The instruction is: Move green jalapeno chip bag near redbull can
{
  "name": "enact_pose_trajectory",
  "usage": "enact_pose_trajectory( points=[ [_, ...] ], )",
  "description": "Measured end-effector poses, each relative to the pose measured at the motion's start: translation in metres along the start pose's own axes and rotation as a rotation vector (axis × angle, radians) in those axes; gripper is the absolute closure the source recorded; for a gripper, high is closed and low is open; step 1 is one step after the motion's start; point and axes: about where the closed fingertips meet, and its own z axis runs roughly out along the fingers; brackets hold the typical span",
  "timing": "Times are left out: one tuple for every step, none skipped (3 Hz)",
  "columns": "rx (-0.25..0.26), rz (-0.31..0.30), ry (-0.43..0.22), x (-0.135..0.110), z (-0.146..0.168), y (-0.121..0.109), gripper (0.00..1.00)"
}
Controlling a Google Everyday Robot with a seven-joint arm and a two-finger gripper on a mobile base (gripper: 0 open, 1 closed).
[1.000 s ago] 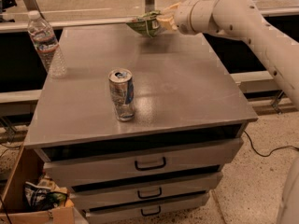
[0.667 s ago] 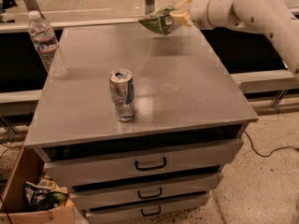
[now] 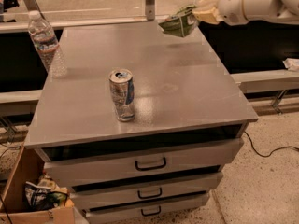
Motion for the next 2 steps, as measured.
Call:
enact_pose_trajectory(
  points=[
    [-0.089,0.002,-0.005,0.011,-0.042,0.025,1.00],
    [-0.182,0.021,-0.015,0.023,-0.075,0.055,1.00]
  ],
)
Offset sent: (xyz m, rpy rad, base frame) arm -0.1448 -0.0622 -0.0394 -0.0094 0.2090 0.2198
